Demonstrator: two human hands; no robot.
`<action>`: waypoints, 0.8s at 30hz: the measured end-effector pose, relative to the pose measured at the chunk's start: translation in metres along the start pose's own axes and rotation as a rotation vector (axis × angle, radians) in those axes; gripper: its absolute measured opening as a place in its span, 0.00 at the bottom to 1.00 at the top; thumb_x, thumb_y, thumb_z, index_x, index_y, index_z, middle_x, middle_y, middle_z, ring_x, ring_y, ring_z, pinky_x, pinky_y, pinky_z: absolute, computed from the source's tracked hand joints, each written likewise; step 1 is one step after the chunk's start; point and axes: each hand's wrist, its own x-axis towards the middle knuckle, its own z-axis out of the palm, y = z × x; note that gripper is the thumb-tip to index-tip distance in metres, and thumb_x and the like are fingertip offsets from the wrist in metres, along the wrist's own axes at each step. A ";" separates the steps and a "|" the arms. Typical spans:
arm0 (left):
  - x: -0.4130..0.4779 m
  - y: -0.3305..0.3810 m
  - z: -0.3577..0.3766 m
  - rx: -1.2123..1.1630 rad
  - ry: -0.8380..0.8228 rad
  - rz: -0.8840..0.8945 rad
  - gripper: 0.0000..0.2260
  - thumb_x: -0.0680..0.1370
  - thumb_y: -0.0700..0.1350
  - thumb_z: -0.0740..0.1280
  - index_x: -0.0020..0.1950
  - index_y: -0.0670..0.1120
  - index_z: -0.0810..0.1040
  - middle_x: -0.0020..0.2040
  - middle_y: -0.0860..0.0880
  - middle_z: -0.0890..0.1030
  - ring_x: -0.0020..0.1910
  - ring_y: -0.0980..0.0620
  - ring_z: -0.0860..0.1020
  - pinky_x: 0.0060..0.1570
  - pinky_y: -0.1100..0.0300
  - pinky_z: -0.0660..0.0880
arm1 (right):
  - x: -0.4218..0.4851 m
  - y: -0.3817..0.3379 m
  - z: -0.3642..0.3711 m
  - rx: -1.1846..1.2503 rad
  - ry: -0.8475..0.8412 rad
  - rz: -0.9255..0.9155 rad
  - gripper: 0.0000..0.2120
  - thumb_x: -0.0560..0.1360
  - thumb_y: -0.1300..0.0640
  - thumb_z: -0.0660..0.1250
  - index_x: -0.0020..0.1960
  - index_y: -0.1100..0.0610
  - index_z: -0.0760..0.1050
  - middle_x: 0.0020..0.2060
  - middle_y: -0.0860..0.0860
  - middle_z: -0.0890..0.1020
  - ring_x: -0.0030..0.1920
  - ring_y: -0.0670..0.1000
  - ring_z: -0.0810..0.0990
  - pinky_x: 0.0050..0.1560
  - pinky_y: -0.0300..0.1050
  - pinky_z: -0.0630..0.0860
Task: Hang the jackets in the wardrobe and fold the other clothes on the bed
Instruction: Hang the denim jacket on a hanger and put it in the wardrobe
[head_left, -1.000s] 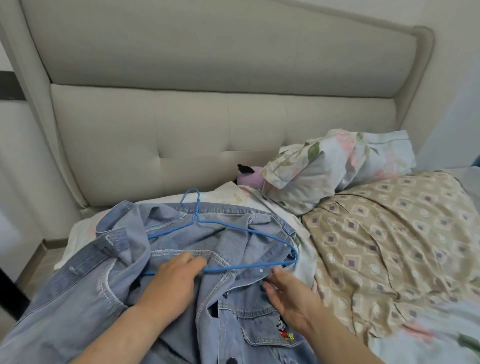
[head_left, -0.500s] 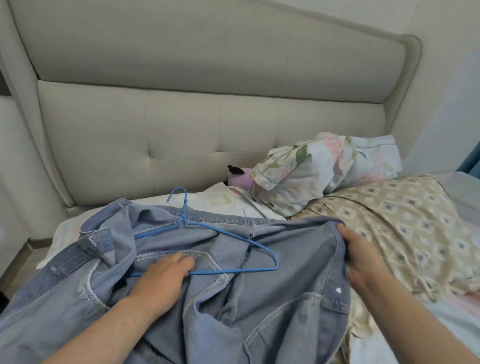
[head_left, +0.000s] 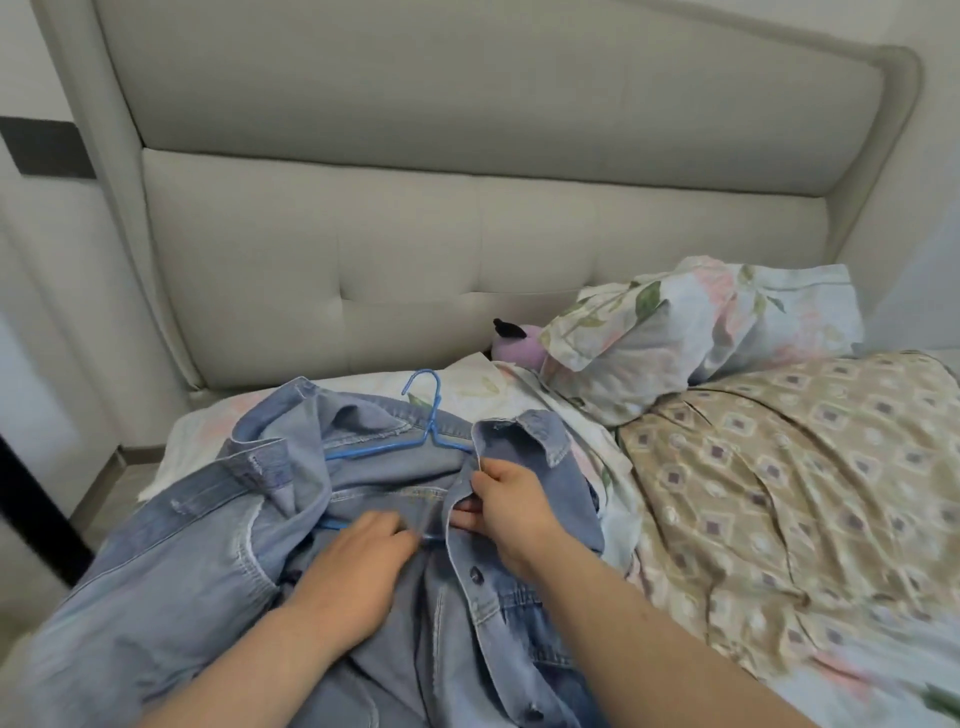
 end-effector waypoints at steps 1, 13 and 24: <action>-0.019 -0.002 -0.008 -0.071 0.074 0.023 0.17 0.77 0.49 0.54 0.58 0.50 0.79 0.55 0.51 0.76 0.57 0.50 0.74 0.56 0.60 0.69 | -0.002 0.006 0.004 0.048 -0.019 0.016 0.13 0.80 0.73 0.53 0.48 0.59 0.71 0.34 0.54 0.71 0.31 0.50 0.70 0.30 0.40 0.75; -0.244 -0.064 -0.005 -0.601 -0.086 -1.145 0.29 0.72 0.58 0.73 0.63 0.38 0.75 0.62 0.37 0.78 0.59 0.38 0.77 0.53 0.49 0.73 | -0.200 0.100 -0.079 -0.846 0.275 0.035 0.07 0.72 0.54 0.73 0.44 0.43 0.77 0.44 0.47 0.83 0.44 0.44 0.81 0.49 0.37 0.75; -0.205 -0.071 -0.001 -1.218 0.263 -1.363 0.15 0.74 0.32 0.70 0.60 0.35 0.76 0.55 0.35 0.81 0.49 0.38 0.80 0.54 0.43 0.77 | -0.245 0.121 -0.054 -1.341 -0.066 -0.032 0.26 0.75 0.43 0.65 0.73 0.38 0.67 0.67 0.46 0.73 0.67 0.50 0.71 0.66 0.41 0.68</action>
